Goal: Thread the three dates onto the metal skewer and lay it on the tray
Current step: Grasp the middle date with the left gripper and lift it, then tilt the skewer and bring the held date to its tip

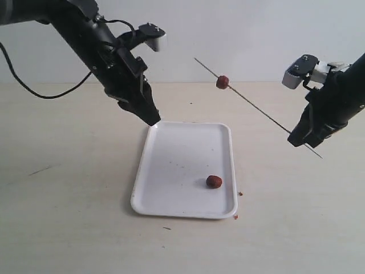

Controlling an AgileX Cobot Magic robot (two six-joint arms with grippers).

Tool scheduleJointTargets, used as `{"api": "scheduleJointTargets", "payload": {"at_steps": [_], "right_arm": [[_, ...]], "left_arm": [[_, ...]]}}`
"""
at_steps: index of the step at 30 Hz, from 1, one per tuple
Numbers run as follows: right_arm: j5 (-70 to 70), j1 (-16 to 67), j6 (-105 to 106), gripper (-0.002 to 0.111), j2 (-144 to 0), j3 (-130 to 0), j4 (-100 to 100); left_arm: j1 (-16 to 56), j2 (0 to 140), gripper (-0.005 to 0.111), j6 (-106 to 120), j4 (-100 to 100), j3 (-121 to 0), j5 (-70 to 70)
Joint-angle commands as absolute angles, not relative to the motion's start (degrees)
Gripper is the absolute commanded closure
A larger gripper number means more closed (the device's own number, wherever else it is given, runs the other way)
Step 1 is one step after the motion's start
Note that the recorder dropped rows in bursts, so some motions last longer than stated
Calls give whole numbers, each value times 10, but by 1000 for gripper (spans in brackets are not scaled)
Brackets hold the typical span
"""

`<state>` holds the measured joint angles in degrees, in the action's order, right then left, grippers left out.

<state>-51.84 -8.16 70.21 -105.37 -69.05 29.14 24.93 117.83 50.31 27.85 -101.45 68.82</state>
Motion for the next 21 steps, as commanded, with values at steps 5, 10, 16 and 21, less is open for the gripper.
{"api": "scheduleJointTargets", "payload": {"at_steps": [5,10,16,21], "right_arm": [[-601,-67,754,108,-1048,-683,363],[-618,-63,765,108,-1049,-683,396],[-571,-63,775,108,-1049,-683,502],[-572,-63,833,108,-1049,-683,444]], "left_arm": [[171,1168,86,504,428,-1015,700],[131,1168,86,487,613,-1015,674],[126,1168,86,466,775,-1015,542],[125,1168,86,432,786,-1015,557]]}}
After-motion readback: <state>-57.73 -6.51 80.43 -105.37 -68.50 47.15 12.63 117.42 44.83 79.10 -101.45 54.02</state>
